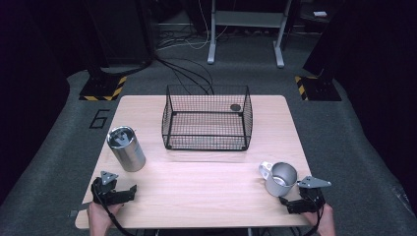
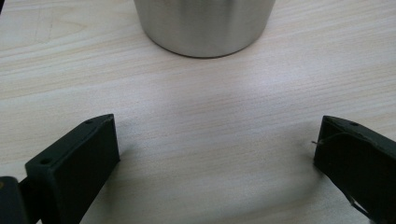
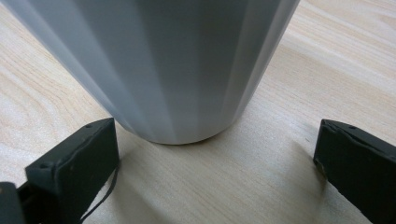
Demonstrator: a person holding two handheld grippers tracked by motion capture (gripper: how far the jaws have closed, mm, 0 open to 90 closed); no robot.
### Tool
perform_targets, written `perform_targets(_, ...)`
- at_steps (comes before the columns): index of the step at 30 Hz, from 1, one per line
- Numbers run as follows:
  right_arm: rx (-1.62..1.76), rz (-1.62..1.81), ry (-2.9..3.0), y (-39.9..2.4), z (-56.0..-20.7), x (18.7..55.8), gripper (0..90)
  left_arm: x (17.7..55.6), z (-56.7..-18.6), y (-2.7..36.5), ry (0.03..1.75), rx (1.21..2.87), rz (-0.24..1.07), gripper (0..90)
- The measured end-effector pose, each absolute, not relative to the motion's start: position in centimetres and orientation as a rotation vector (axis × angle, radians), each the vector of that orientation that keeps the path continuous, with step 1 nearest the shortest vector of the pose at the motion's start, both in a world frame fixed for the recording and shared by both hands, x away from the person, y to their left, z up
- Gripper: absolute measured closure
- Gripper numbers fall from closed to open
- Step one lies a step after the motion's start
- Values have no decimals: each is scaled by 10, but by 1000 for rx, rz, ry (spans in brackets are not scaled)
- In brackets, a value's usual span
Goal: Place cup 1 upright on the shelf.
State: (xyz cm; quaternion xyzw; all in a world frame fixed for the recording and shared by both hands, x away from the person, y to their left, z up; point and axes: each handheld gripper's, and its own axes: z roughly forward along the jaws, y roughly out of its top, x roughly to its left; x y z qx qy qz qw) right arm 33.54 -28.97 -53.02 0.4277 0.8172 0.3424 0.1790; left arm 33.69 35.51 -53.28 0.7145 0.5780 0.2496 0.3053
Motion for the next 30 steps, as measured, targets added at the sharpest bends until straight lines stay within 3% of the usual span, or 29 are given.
perform_targets(9, 1209, 968, 2310, -290, -530, 335, 0, 335, -527, 358, 1506, 1820, 659, 0)
perform_targets(15, 1211, 968, 2310, -290, -530, 335, 0, 336, -510, 362, 1479, 1778, 579, 0)
perform_targets(30, 1210, 967, 2312, -290, -530, 336, 0, 346, -487, 359, 1431, 1786, 621, 0)
